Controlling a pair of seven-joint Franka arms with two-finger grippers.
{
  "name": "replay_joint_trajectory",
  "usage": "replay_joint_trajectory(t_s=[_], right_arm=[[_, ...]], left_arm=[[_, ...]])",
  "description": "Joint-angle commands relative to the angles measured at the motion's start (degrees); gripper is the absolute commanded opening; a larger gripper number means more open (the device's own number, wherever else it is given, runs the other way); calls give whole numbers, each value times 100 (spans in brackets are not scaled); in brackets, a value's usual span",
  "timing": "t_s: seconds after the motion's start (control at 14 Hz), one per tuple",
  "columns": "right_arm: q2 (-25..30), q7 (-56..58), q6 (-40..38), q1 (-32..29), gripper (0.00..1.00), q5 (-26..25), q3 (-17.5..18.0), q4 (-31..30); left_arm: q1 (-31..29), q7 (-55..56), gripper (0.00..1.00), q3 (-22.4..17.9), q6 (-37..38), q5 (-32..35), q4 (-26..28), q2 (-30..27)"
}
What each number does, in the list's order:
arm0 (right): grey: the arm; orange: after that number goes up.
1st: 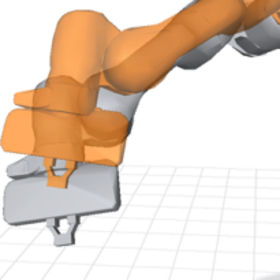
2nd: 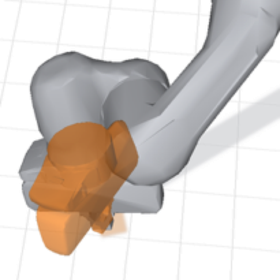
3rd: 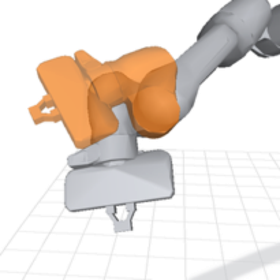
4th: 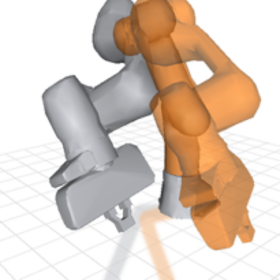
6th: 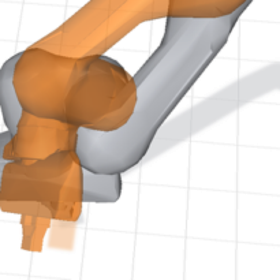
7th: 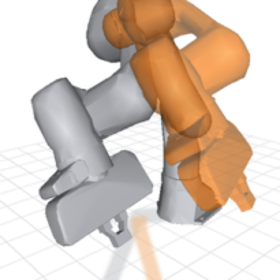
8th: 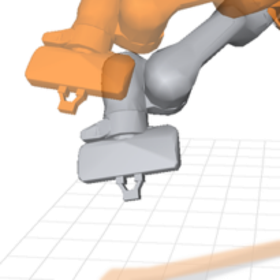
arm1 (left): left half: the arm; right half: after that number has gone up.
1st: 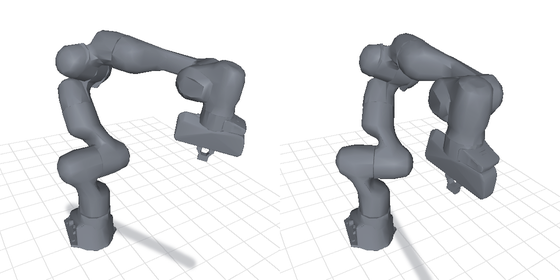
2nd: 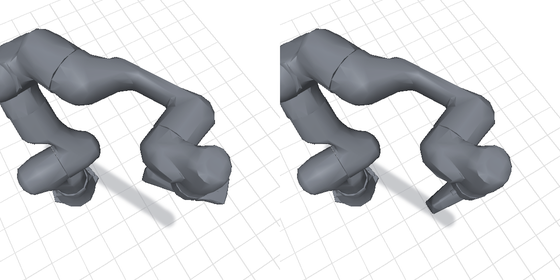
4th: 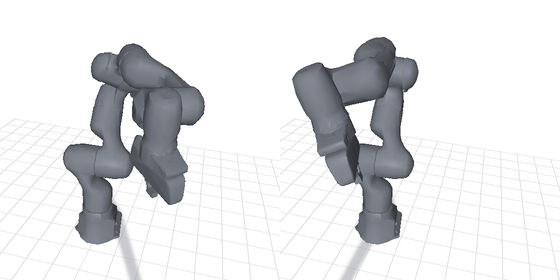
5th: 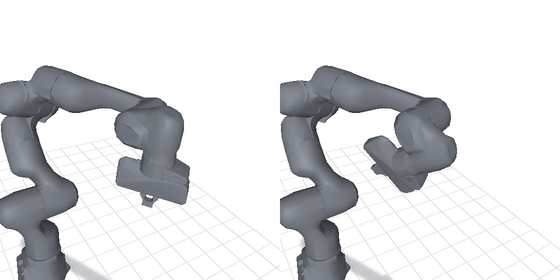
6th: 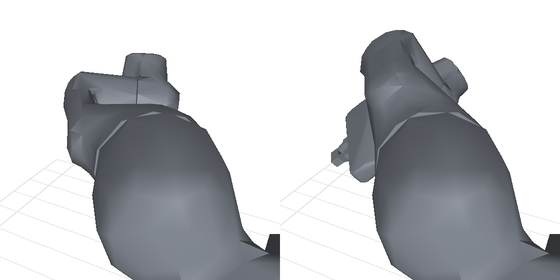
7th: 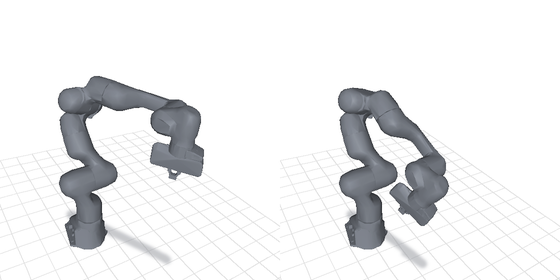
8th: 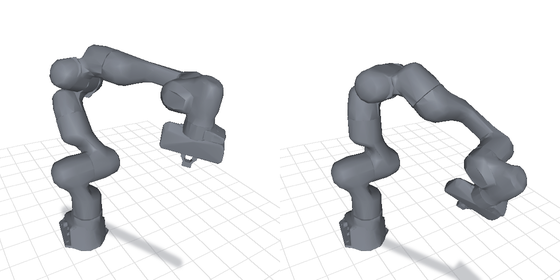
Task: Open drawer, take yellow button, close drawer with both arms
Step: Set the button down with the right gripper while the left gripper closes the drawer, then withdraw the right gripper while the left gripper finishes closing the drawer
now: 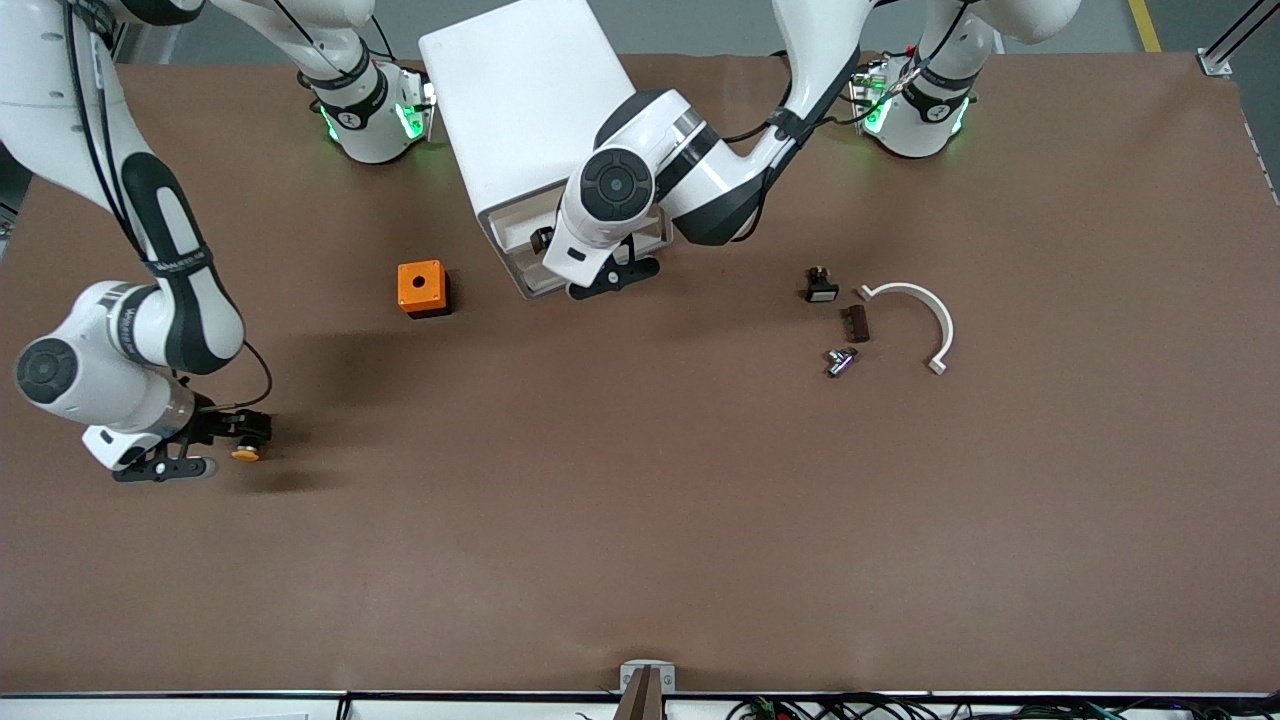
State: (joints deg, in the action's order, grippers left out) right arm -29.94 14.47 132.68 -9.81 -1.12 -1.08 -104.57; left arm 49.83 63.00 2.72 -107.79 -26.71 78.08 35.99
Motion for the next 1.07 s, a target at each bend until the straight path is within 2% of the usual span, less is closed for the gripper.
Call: replay_joint_trajectory(t_s=[0.0,0.28,0.57,0.64,0.71,1.0], right_arm=[[689,21,-1013,-48,100,85,64,199],[1270,-724,-2682,215,100,218,64,874],[1315,-1210,-4519,575,100,121,47,2219],[1324,-1209,-4837,602,100,112,38,2396],[1454,-1157,-5005,585,100,112,38,2571],[1842,-1209,-5270,559,100,121,-6,2573]], left_arm=[[71,28,100,97,-5,-264,-48,49],[71,20,100,115,-5,-536,-39,66],[88,20,100,238,-5,-607,-39,171],[88,20,100,273,-5,-686,-30,180],[88,20,100,273,-5,-747,-30,180],[62,-42,100,265,-23,-739,-39,172]])
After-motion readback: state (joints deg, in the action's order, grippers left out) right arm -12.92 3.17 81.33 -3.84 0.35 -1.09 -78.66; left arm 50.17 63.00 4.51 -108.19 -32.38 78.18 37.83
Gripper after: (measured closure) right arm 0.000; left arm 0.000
